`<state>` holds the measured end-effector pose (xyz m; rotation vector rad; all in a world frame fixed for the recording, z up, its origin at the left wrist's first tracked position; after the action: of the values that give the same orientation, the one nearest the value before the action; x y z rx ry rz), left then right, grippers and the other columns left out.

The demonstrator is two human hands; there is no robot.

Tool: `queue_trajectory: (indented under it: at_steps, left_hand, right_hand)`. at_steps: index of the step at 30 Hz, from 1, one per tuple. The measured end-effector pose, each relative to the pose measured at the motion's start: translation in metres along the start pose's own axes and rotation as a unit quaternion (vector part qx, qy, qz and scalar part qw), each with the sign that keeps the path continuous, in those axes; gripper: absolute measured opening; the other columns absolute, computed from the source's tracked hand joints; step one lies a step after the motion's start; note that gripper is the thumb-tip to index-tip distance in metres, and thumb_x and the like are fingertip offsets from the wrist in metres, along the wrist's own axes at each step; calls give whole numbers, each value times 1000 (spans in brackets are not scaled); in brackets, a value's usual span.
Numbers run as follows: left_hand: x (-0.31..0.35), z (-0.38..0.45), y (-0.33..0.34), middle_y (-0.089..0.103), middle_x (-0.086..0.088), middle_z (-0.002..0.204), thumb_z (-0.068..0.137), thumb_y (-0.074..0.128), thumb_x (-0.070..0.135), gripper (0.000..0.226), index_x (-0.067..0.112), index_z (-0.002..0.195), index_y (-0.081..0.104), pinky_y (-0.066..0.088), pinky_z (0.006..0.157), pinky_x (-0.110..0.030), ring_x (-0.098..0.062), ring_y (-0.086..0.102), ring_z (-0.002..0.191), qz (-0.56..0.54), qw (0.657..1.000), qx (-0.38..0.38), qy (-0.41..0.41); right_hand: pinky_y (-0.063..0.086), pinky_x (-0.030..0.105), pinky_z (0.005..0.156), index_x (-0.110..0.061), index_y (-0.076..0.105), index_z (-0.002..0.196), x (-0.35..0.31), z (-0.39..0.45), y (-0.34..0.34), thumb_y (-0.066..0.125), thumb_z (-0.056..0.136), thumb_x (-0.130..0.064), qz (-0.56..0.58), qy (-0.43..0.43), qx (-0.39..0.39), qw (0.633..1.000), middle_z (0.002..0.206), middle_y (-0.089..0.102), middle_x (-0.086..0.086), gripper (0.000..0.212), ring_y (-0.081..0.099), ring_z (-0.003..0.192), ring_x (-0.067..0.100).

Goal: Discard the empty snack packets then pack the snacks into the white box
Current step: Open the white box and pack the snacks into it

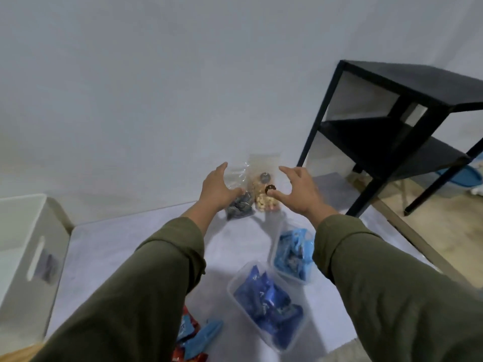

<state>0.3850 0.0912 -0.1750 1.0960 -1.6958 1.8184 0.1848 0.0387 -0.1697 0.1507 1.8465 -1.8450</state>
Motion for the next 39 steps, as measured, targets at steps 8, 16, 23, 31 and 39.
queue_trajectory:
  at_steps: [8,16,23,31,39]
  left_hand:
    - [-28,62,56,33,-6,151,72,80,29,95,21,148,24,26,111,-32,-23,29,140,-39,991,104,-70]
    - [-46,87,94,49,-12,135,67,84,20,98,25,146,26,43,102,-40,-25,49,121,-106,970,182,-120]
    - [-41,100,100,52,-4,127,71,81,18,100,29,148,18,39,85,-26,-18,51,106,-124,967,184,-128]
    - [-42,107,106,51,8,64,82,71,29,26,21,106,66,44,77,-27,-12,51,69,-187,952,204,-128]
    - [-27,90,88,61,5,75,89,63,26,15,32,76,68,43,81,-29,-14,52,82,-251,943,192,-104]
  right_hand:
    - [34,39,110,-29,32,143,59,96,33,75,73,-43,67,-50,-91,992,145,28,6,83,35,133,25]
    - [27,20,101,-26,35,142,93,140,61,79,73,-28,153,-41,-101,982,145,27,8,83,38,131,23]
    - [40,33,99,-25,38,140,103,151,63,80,72,-24,182,-18,-91,979,129,47,9,80,49,114,24]
    - [45,26,86,-15,70,108,107,154,70,76,76,-16,252,1,-116,961,99,68,5,33,60,96,18]
    - [42,23,85,-10,74,96,87,140,48,76,76,-20,302,-13,-117,946,98,69,3,22,58,93,14]
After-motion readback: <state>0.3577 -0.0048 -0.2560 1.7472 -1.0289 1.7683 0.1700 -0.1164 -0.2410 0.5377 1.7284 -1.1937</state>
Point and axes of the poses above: each hand's wrist, its own z-axis towards the middle knuckle, its own y-axis out of the palm, x = y × z, the point moved 1 cm from there along z, towards the middle knuckle
